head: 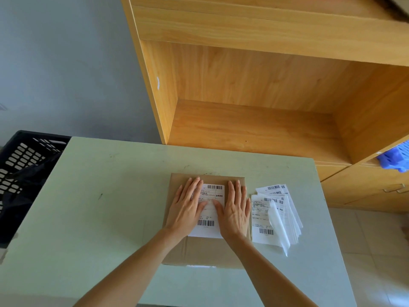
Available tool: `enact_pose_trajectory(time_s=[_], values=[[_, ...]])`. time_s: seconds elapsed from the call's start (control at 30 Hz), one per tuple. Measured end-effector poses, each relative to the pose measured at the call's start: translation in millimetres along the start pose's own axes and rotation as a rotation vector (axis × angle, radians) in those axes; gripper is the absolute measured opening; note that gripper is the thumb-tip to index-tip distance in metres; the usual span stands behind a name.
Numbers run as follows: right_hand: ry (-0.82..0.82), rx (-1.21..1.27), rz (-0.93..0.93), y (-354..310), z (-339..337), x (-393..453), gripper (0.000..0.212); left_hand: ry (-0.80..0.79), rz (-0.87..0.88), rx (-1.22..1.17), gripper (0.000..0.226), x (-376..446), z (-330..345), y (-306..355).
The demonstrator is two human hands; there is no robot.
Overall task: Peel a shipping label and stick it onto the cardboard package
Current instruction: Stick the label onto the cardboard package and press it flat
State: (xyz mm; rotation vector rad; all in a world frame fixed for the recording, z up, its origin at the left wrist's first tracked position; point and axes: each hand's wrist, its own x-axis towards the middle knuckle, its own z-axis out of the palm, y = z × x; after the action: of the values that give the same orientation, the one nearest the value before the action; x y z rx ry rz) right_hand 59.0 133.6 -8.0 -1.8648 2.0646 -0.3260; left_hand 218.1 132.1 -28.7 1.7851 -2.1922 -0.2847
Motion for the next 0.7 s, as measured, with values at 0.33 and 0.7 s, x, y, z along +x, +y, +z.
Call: enact_pose_trajectory(time_s=[0.33, 0.7], values=[[0.045, 0.082, -0.023, 17, -5, -11, 0.068, 0.060, -0.044, 0.000, 0.051, -17, -4, -5], [-0.014, -0.006, -0.150, 19, 2, -37, 0.073, 0.040, -0.096, 0.056, 0.061, -46, 2, 10]])
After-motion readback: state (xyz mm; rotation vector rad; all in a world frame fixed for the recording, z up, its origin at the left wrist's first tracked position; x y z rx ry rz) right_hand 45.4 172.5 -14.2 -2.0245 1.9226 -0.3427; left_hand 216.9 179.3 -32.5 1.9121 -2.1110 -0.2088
